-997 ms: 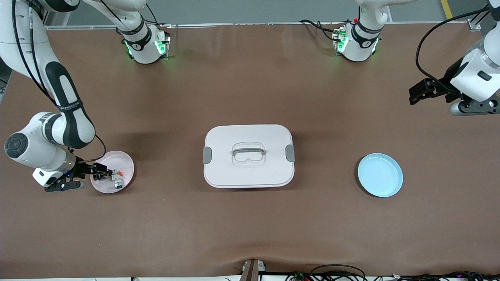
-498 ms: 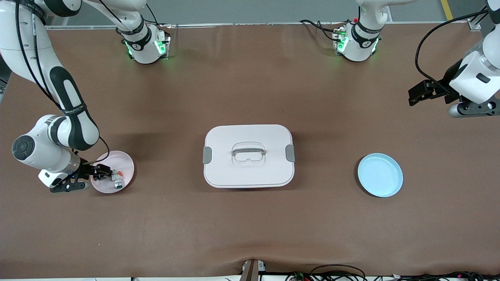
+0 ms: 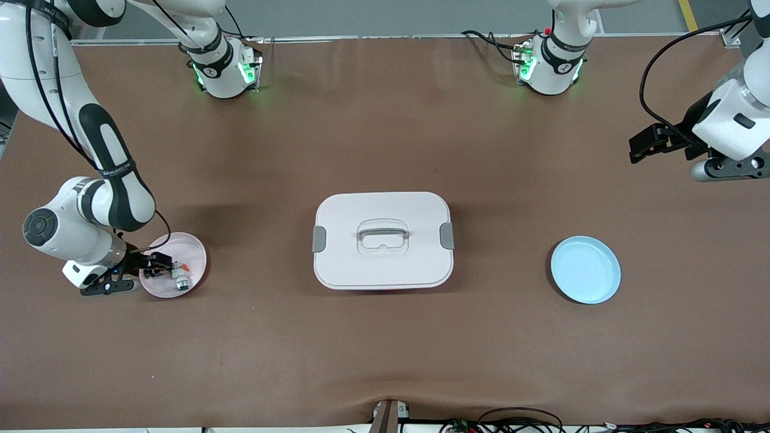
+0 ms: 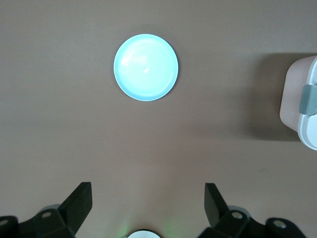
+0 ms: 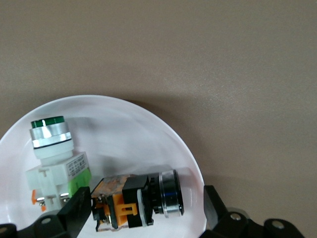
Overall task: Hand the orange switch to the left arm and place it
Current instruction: 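Lower the right gripper and grasp the black-and-orange switch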
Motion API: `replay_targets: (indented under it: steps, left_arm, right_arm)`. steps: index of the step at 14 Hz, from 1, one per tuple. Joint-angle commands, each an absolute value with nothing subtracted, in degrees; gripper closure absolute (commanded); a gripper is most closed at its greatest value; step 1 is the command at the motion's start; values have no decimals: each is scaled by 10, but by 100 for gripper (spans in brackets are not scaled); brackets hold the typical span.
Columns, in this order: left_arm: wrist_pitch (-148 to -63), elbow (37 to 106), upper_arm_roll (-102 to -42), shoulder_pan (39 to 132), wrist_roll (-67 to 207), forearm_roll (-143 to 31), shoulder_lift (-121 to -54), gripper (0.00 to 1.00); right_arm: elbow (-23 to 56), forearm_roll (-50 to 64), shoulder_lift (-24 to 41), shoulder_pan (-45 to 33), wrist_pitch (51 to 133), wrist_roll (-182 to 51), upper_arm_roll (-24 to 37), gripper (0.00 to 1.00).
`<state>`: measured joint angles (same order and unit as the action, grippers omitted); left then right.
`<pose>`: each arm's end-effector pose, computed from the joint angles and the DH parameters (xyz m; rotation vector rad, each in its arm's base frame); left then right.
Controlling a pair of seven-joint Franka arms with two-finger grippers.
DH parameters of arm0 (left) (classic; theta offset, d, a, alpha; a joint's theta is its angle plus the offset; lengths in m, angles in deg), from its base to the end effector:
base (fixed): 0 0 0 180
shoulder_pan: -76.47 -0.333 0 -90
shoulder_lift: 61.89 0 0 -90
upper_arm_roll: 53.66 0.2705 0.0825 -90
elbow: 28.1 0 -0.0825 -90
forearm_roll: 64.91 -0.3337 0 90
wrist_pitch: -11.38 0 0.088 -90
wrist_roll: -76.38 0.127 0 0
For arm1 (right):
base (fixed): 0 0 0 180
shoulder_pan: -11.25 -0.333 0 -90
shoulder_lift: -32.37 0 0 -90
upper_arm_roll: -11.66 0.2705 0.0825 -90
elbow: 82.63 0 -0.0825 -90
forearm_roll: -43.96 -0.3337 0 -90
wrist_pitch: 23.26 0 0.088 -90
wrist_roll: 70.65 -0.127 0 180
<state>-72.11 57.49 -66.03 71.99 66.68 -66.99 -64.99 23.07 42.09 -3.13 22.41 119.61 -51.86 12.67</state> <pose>0.5009 -0.0617 0.5549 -3.1003 -0.0525 0.1314 0.5801 -0.1039 0.1726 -3.1133 -0.1896 -0.0558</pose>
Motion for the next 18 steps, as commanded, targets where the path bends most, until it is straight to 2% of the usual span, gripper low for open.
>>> replay_targets:
  steps: [1,15,18]
  left_arm:
    - [-719,572,-661,717,671,-668,-649,0]
    - [-719,572,-661,717,671,-668,-649,0]
    - [-719,572,-661,717,671,-668,-649,0]
  right_arm:
    - [231,419,-34,228,1202,-511,131,0]
    - [231,419,-34,226,1202,-511,131,1]
    - [231,419,-35,227,1202,-510,131,9]
